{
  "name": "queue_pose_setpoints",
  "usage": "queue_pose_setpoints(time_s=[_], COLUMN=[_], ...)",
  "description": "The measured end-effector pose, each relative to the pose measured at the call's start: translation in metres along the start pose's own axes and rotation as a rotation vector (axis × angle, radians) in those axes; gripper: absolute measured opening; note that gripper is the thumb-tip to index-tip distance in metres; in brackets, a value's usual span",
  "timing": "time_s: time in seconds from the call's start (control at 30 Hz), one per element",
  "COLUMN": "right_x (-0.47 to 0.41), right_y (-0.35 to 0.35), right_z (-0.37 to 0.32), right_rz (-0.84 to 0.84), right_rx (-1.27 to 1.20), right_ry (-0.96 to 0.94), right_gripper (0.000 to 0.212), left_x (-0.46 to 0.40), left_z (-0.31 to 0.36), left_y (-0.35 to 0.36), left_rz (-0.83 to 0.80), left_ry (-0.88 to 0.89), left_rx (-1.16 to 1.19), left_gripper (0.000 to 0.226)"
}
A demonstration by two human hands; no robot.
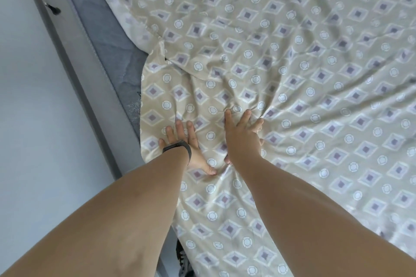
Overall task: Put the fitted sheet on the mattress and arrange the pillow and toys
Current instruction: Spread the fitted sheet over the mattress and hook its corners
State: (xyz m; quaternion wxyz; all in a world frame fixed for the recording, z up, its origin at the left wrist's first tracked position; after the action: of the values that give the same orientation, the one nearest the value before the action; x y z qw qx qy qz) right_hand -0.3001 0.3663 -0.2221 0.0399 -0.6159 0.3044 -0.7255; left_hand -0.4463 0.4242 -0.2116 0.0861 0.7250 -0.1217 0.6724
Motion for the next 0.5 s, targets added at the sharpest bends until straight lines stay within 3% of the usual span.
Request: queue_pose_setpoints(time_s=[0.1,0.23,0.5], right_x=[-0.004,-0.003,-0.002], right_y=[0.002,0.002,0.009], right_z=[0.0,0.0,0.001], right_rz=[0.041,0.043,0.068], right_rx=[-0.031,-0.06,-0.125], right_ry=[-0.012,-0.009,0.008], right_gripper=[0.117,0.109,0.103], left_x=[-0.003,-0.004,0.006], left_z=[0.004,0.006,0.018], left_y=[0.006,0.013,-0.009], left_rz=[0.05,0.111,-0.051], left_ry=[-0.034,-0.022,-0.116], left_rx=[0.003,-0.014,-0.038], left_gripper=[0.168,0.166,0.171])
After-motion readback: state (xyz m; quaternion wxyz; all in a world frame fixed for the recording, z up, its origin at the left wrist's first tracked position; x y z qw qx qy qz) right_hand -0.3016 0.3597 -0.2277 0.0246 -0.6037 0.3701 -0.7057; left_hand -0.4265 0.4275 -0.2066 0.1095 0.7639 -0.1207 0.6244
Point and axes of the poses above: each hand's wrist, its own x-axis away from the middle knuckle, its own y-axis out of the palm, z = x × y, the point moved 2 cm from there along -x, towards the middle knuckle, and after that the axes turned 15 degrees about -z, right-handed, at the moved point
